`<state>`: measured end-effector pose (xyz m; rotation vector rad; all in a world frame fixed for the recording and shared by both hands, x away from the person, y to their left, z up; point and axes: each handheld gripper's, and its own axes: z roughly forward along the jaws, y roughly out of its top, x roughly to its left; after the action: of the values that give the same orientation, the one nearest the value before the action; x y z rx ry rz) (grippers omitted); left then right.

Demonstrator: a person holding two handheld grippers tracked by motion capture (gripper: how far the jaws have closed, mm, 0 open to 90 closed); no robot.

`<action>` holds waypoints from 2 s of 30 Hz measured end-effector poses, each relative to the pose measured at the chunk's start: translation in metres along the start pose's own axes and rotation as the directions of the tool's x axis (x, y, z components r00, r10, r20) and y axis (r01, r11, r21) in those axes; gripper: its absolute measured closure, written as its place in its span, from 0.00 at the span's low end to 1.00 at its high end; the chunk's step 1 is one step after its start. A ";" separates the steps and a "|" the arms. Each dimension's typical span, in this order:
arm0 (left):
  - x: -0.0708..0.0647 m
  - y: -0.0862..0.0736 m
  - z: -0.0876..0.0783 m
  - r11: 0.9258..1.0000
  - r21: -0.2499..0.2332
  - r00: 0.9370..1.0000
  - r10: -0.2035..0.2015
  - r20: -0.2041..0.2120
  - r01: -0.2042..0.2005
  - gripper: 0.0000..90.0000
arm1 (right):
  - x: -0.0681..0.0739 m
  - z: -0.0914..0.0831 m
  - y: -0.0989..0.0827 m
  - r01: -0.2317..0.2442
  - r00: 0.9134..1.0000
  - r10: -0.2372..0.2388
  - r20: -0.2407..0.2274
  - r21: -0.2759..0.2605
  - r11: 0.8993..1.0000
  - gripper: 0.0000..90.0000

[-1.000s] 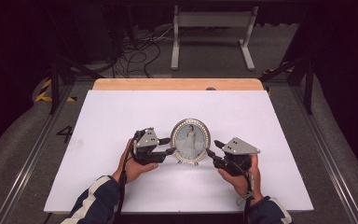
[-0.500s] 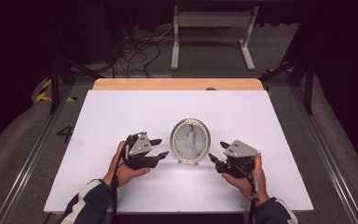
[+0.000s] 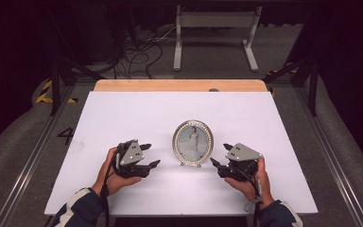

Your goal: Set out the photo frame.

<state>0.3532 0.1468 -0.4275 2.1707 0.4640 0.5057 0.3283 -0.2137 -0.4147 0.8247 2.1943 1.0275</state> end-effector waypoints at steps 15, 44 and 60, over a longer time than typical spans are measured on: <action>0.004 -0.027 -0.024 0.999 0.039 0.999 -0.029 -0.043 0.030 0.31 | 0.001 -0.002 -0.009 0.017 1.000 -0.017 0.000 0.025 1.000 0.34; 0.010 -0.068 -0.064 0.995 0.060 0.991 -0.074 -0.109 0.081 0.18 | -0.017 -0.025 -0.040 -0.010 0.999 0.008 0.050 0.052 0.999 0.24; 0.017 -0.087 -0.078 0.990 0.046 0.982 -0.128 -0.136 0.136 0.14 | -0.026 -0.036 -0.057 -0.035 0.996 0.030 0.089 0.059 0.998 0.22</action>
<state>0.3153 0.2561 -0.4497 2.1496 0.6977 0.5713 0.3034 -0.2787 -0.4351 0.9179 2.1533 0.9262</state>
